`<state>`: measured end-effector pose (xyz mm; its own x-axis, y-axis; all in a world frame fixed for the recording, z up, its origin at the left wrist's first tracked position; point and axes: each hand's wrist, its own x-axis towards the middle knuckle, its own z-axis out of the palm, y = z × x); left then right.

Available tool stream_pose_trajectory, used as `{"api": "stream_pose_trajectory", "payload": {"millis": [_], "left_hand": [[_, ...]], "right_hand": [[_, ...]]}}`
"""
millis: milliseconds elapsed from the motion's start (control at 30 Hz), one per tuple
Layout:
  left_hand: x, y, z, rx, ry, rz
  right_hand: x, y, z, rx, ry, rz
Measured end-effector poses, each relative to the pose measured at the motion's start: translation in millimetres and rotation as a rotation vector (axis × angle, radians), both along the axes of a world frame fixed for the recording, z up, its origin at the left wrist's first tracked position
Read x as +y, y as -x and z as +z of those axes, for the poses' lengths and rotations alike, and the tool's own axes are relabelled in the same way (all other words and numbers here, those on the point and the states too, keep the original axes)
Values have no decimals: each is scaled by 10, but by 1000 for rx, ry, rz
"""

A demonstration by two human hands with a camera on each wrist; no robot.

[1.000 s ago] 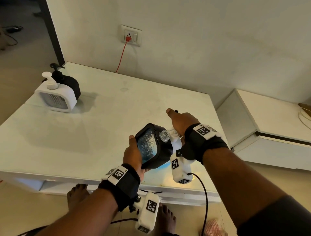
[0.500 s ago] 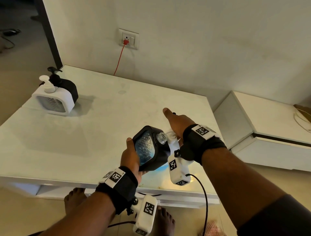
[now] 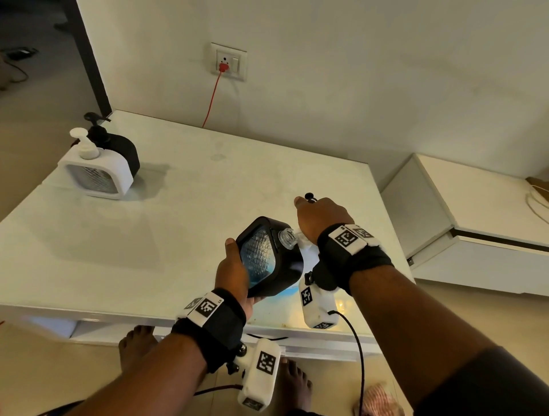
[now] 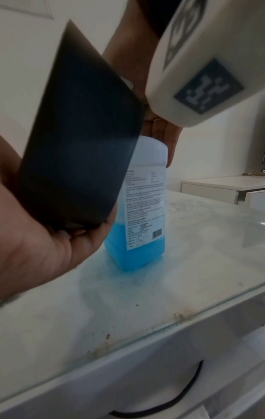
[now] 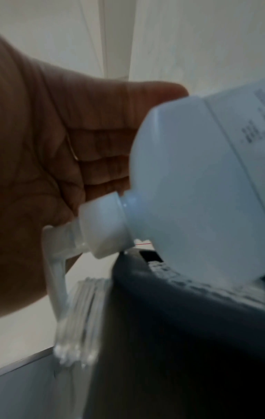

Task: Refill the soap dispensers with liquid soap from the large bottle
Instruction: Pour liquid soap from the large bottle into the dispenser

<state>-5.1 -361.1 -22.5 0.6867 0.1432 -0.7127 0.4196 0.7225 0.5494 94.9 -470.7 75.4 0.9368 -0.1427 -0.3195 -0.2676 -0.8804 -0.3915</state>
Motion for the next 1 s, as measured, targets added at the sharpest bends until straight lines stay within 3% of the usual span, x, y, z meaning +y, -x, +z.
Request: {"api": "stream_pose_trajectory", "payload": {"millis": [200,567,867,1000], "left_hand": [[11,-14,-15,2,6,0],[-4,-10,-50,24,8,11],[28,-23,-49,13,7,9],[16,-7,-15,8,4,14]], "right_hand": [[12,-56,93,137,-68,80],[9,-67,-42,76,45,39],[38,27,194,187,-138,94],[56,51,181,162,-95,133]]}}
